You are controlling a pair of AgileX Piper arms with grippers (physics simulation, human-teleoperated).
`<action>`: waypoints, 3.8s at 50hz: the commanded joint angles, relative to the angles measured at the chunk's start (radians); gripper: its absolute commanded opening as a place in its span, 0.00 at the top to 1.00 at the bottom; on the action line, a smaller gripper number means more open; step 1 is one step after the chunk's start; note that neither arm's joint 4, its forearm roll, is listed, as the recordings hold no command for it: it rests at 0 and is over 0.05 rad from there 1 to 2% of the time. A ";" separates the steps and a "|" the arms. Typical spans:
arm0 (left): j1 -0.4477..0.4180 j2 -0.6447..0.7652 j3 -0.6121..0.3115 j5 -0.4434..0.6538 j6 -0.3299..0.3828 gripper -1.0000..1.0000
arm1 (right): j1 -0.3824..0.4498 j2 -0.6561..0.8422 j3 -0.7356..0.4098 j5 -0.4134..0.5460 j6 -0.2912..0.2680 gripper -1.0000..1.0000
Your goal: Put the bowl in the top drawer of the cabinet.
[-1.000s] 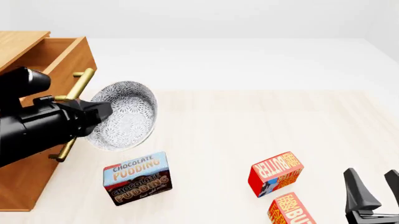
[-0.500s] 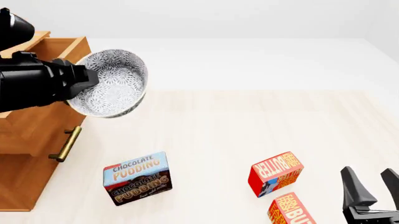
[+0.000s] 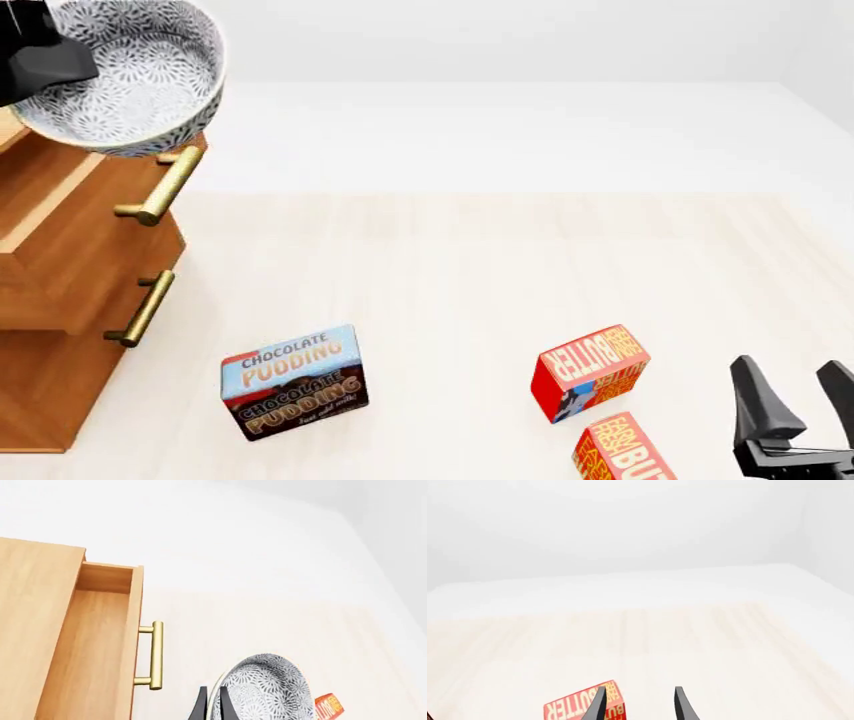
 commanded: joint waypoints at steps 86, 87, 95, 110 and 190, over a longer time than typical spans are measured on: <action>0.580 -0.023 0.137 -0.168 -0.161 1.00 | 0.007 -0.011 0.000 0.006 -0.009 0.00; 0.586 -0.023 0.141 -0.172 -0.168 1.00 | 0.008 -0.013 0.000 0.006 -0.010 0.00; 0.642 -0.019 0.136 -0.189 -0.175 1.00 | 0.009 -0.012 0.000 0.006 -0.013 0.00; 0.701 -0.031 0.164 -0.210 -0.179 1.00 | 0.009 -0.013 0.000 0.007 -0.014 0.00; 0.839 0.111 0.341 -0.513 -0.215 0.00 | 0.001 -0.013 0.000 0.007 -0.027 0.00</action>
